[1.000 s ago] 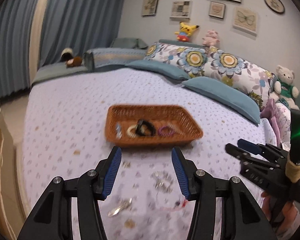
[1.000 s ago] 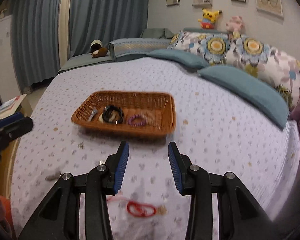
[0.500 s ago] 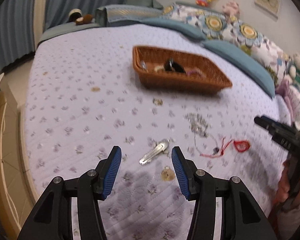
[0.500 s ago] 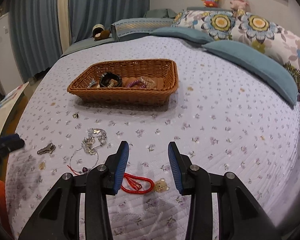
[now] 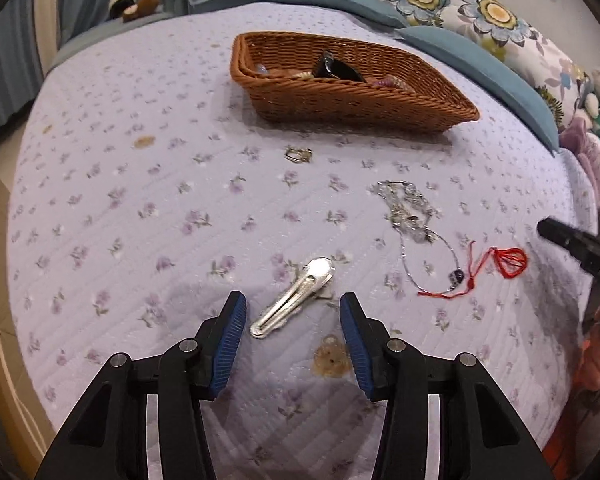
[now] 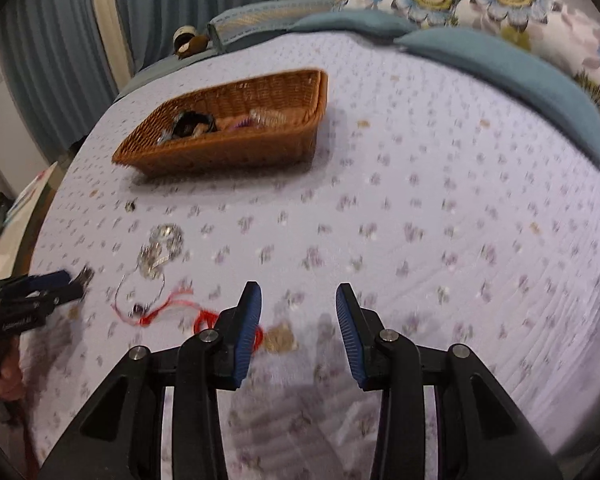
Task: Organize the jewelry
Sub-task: 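Move the left tool to the silver snap hair clip while the right tool moves to the red cord bracelet, then grasp the silver hair clip with the left tool while the right tool grasps the red cord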
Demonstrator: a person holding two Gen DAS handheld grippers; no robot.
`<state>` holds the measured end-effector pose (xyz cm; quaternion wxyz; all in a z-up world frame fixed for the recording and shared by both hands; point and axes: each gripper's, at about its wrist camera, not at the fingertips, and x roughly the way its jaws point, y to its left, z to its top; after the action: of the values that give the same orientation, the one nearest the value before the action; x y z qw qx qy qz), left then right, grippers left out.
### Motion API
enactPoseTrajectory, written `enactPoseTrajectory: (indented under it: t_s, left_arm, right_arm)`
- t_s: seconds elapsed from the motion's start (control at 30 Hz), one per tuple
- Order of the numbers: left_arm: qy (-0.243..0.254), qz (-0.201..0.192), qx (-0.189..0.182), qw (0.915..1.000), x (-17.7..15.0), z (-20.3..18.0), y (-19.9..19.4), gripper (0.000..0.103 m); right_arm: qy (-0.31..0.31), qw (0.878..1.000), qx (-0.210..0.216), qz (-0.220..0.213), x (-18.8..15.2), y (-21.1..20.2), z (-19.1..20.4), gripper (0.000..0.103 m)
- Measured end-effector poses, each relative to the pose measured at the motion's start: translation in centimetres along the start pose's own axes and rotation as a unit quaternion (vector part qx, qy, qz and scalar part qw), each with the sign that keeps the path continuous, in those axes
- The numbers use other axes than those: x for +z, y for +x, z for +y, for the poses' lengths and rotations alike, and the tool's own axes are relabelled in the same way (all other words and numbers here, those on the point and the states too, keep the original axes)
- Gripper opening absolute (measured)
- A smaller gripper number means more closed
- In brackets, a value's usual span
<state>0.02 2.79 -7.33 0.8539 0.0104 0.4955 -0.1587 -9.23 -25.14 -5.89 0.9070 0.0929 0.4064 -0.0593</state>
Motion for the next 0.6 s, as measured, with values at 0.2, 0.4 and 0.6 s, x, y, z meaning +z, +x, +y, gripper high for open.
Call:
enactPoseTrajectory:
  t_s: [0.2, 0.4, 0.6]
  left_arm:
    - [0.015, 0.006, -0.008, 0.9998, -0.5, -1.1, 0.3, 0.044]
    - [0.008, 0.004, -0.023, 0.9997, -0.5, -1.2, 0.3, 0.040]
    - [-0.005, -0.004, -0.017, 0.9998, -0.1, -1.2, 0.8, 0.040]
  right_arm:
    - [-0.026, 0.999, 0.023, 0.018, -1.1, 0.4, 0.9, 0.042]
    - [-0.043, 0.998, 0.026, 0.030, -1.2, 1.5, 2.4, 0.042]
    - [-0.077, 0.996, 0.003, 0.044, -1.8, 2.9, 4.1, 0.042]
